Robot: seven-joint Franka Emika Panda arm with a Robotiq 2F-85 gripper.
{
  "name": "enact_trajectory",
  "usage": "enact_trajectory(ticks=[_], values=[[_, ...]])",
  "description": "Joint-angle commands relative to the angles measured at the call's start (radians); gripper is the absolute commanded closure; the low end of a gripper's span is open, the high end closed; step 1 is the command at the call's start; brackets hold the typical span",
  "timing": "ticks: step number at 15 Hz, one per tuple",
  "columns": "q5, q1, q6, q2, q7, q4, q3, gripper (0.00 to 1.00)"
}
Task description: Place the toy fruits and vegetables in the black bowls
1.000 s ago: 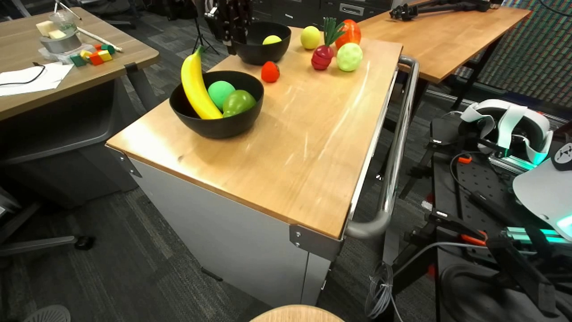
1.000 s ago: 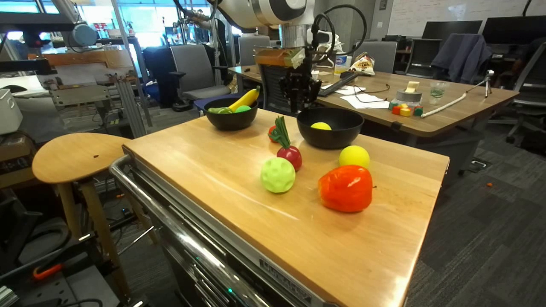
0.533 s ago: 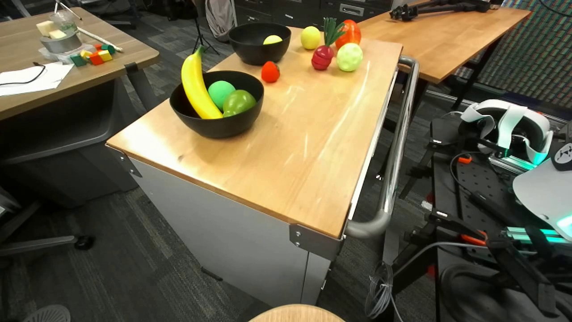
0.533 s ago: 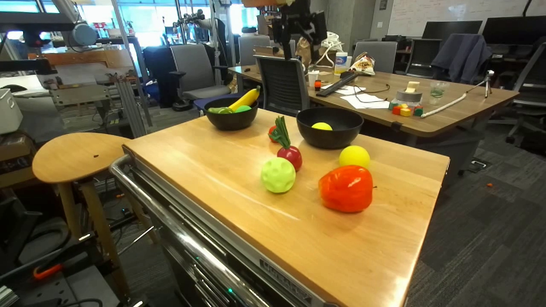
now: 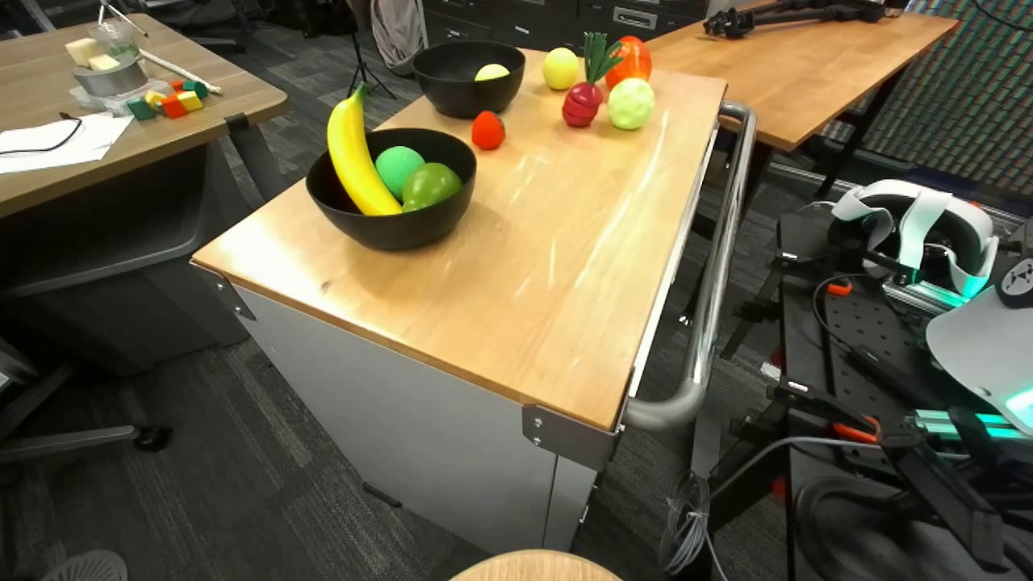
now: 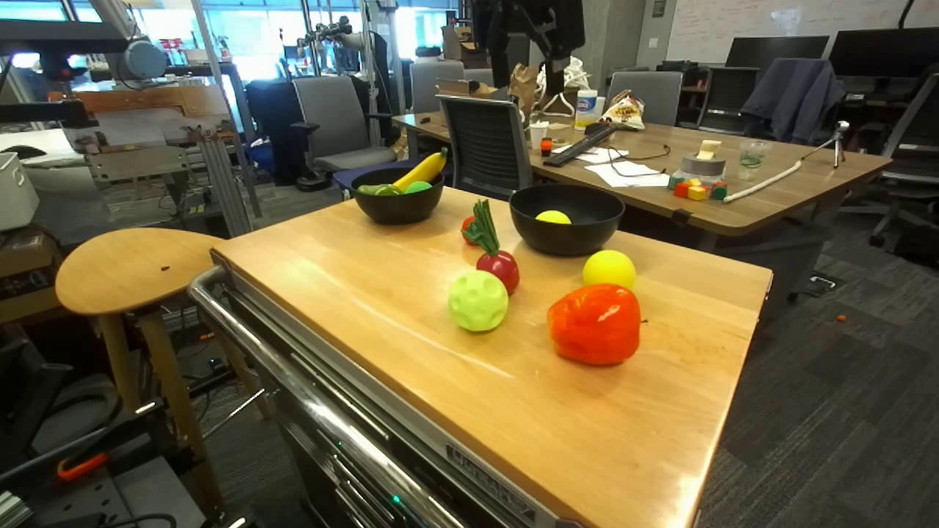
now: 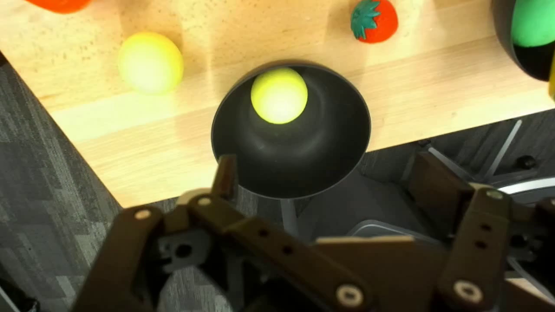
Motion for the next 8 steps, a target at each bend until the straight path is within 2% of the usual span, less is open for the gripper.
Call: enact_trajectory(ticks=[1, 8], values=[[0.014, 0.013, -0.08, 0.003, -0.078, -0.008, 0.019, 0.0], [-0.051, 0.006, -0.182, -0.001, -0.203, -0.093, 0.013, 0.0]])
